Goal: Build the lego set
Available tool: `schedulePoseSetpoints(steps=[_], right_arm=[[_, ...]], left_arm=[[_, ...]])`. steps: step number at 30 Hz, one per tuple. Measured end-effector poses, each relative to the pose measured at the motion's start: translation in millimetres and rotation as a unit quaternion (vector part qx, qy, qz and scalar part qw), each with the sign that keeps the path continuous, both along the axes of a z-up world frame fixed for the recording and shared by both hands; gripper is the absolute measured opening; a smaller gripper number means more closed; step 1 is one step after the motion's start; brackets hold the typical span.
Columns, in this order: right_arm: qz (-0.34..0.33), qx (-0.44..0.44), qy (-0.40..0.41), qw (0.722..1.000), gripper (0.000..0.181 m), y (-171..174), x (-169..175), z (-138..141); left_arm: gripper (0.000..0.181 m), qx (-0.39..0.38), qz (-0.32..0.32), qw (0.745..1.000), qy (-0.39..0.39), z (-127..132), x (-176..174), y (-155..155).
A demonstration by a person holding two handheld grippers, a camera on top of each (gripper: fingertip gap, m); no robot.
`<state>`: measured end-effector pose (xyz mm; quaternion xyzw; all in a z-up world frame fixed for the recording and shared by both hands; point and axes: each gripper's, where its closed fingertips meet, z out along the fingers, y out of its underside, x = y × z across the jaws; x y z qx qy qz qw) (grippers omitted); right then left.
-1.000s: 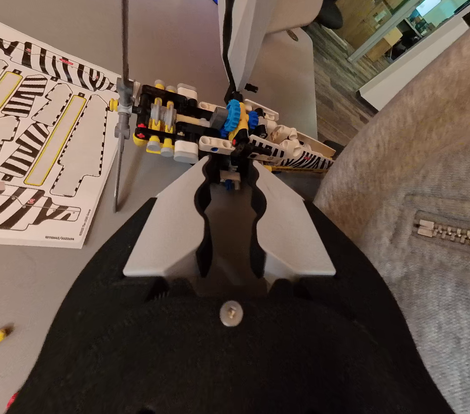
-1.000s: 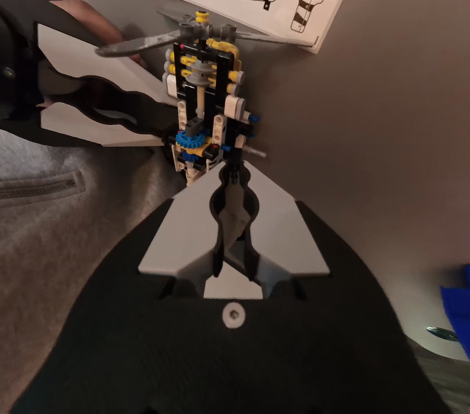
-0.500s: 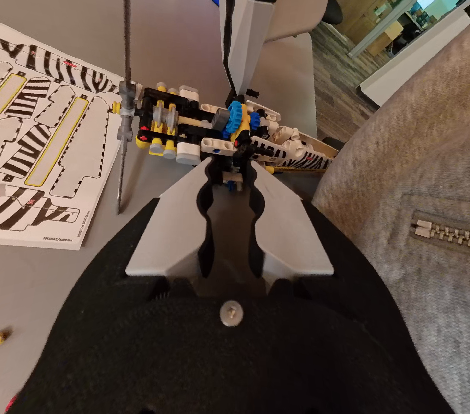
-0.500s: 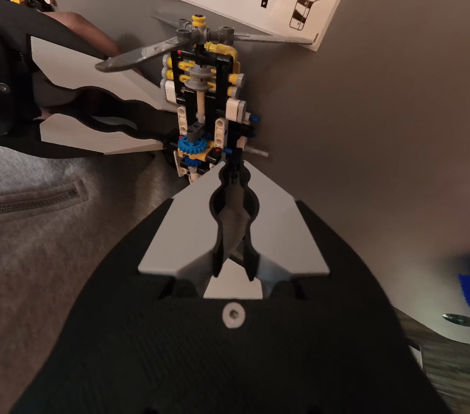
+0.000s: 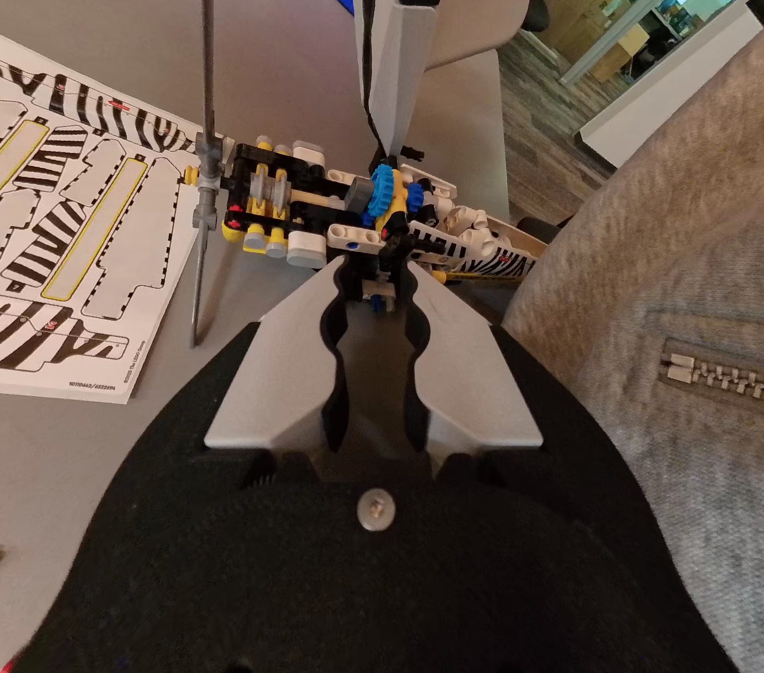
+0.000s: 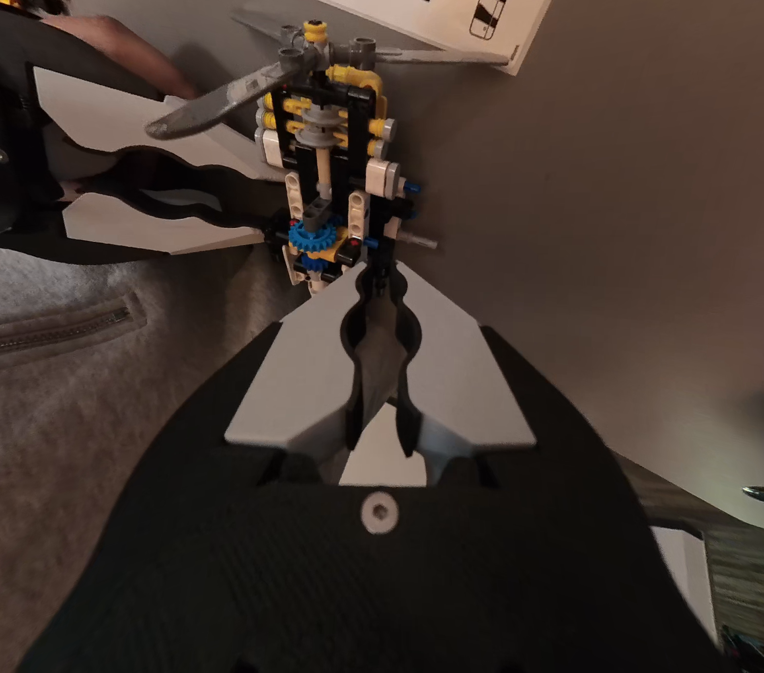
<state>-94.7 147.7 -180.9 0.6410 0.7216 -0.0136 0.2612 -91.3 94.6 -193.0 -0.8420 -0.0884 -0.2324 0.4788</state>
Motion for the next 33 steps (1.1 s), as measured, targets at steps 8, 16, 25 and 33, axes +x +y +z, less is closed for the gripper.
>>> schedulePoseSetpoints(steps=[8,16,25,33], right_arm=[[-0.004,0.005,-0.013,1.000,0.005,-5.3,-2.9,1.1],[0.002,-0.018,-0.020,1.000,0.005,-7.5,-3.4,1.4],[0.003,-0.075,-0.071,0.995,0.004,-9.4,-2.2,-0.2],[-0.030,-0.064,-0.092,0.993,0.005,-9.0,4.8,-2.6]], left_arm=[[0.019,0.001,-0.001,1.000,-0.001,0.3,-0.5,-0.2],[0.018,0.001,-0.001,1.000,0.001,0.3,-0.9,-0.2],[0.018,0.001,-0.003,1.000,0.001,0.1,-0.1,-0.1],[0.018,0.004,-0.014,1.000,0.007,1.1,4.8,-0.2]])
